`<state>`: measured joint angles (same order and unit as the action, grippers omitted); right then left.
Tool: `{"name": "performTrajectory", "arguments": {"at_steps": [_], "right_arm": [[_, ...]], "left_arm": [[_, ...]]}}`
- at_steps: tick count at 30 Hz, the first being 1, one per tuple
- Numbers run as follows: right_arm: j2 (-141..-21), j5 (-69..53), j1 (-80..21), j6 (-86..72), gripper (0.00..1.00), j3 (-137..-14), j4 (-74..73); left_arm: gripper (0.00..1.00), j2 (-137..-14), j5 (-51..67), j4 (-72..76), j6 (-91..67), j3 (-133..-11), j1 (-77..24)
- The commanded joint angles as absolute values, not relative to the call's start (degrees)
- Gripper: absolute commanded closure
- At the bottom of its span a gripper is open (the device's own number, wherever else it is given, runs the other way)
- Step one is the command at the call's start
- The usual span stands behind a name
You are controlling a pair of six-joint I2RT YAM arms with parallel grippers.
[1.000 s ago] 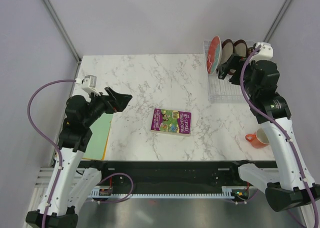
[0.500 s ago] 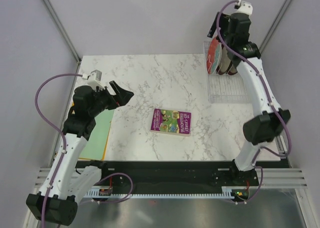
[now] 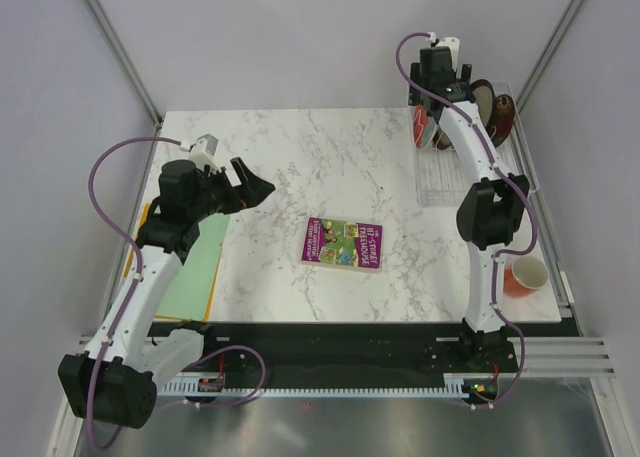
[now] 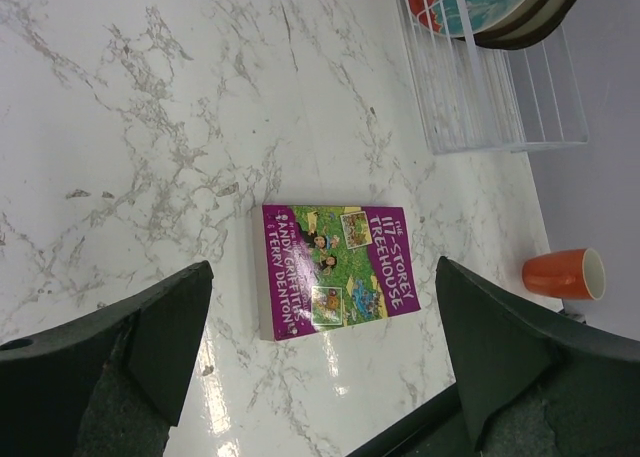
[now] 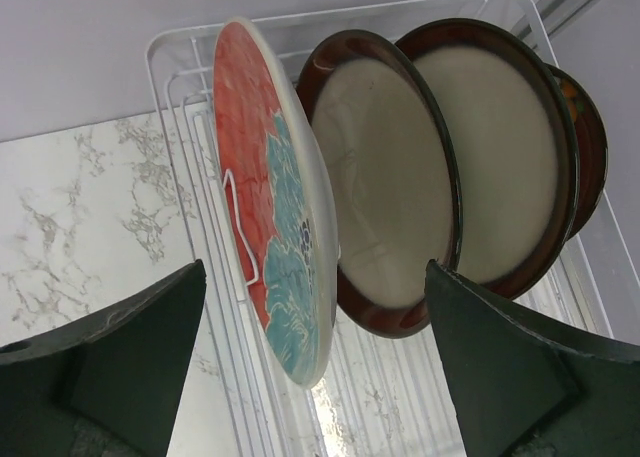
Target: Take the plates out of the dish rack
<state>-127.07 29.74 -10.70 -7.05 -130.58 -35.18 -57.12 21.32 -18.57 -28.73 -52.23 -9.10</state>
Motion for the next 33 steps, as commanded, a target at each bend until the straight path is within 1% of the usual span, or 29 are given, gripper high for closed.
{"name": "performTrajectory", "arguments": {"at_steps": [1,5,9,11,12,14,15,17,18,20,21,22,23,26,27,30,31,33], "right_arm": [[-127.7,33.6,-10.6,-4.9,0.03,-132.5,-34.5],[-129.1,33.8,-10.5,-4.4,0.05,-132.5,-34.2],[-130.3,33.4,-10.6,-4.2,0.15,-132.4,-33.8],[-131.1,33.0,-10.5,-4.1,0.17,-132.7,-33.8],[-131.3,32.8,-10.5,-4.0,0.22,-132.6,-33.8],[-131.8,32.7,-10.5,-4.0,0.26,-132.7,-33.6],[-132.1,32.6,-10.3,-4.0,0.33,-132.9,-33.6],[-132.7,32.1,-10.1,-4.0,0.43,-133.1,-33.6],[-132.8,32.1,-10.1,-3.9,0.56,-133.1,-33.6],[-133.0,32.3,-10.1,-3.4,0.73,-133.1,-33.4],[-132.9,32.4,-10.1,-3.3,0.88,-133.0,-33.1],[-132.5,32.7,-10.1,-3.3,0.94,-133.0,-33.0],[-132.3,32.8,-10.1,-3.3,0.97,-132.9,-33.0],[-130.8,36.5,-11.2,-2.0,1.00,-132.2,-31.6],[-130.5,41.8,-11.9,-0.5,1.00,-131.7,-30.1],[-128.5,49.4,-14.5,6.0,1.00,-129.4,-24.7],[-127.9,53.4,-15.1,7.0,1.00,-129.2,-23.4],[-127.6,57.4,-16.9,9.7,1.00,-129.2,-20.0]], "left_arm": [[0.00,-57.4,23.0,-15.4,-26.6,-52.2,-9.1],[0.03,-58.1,23.3,-14.2,-27.3,-51.6,-9.1],[0.02,-58.0,24.9,-14.0,-27.4,-50.9,-9.1],[0.02,-57.6,24.6,-13.9,-27.3,-50.5,-9.1],[0.02,-57.6,24.3,-13.8,-27.4,-50.0,-9.1],[0.03,-57.4,24.2,-13.6,-27.8,-49.6,-9.1],[0.03,-57.4,24.3,-13.5,-27.9,-49.2,-9.1],[0.04,-57.5,24.3,-13.4,-27.9,-48.7,-9.1],[0.04,-57.6,24.2,-13.4,-27.9,-48.6,-9.1],[0.04,-57.7,24.3,-13.4,-27.8,-48.3,-9.1],[0.04,-57.7,24.2,-13.4,-27.8,-48.3,-9.1],[0.04,-57.6,24.1,-13.4,-27.8,-48.3,-9.1],[0.04,-57.6,24.1,-13.4,-27.9,-48.2,-9.1],[0.05,-57.7,24.0,-13.2,-28.2,-47.9,-9.1],[0.07,-57.5,24.1,-13.1,-28.3,-47.8,-9.1],[0.10,-57.7,24.3,-12.8,-28.7,-47.5,-9.1],[0.10,-57.6,24.4,-12.8,-28.8,-47.4,-9.1],[0.11,-57.5,24.3,-12.7,-29.3,-47.1,-9.1]]}}
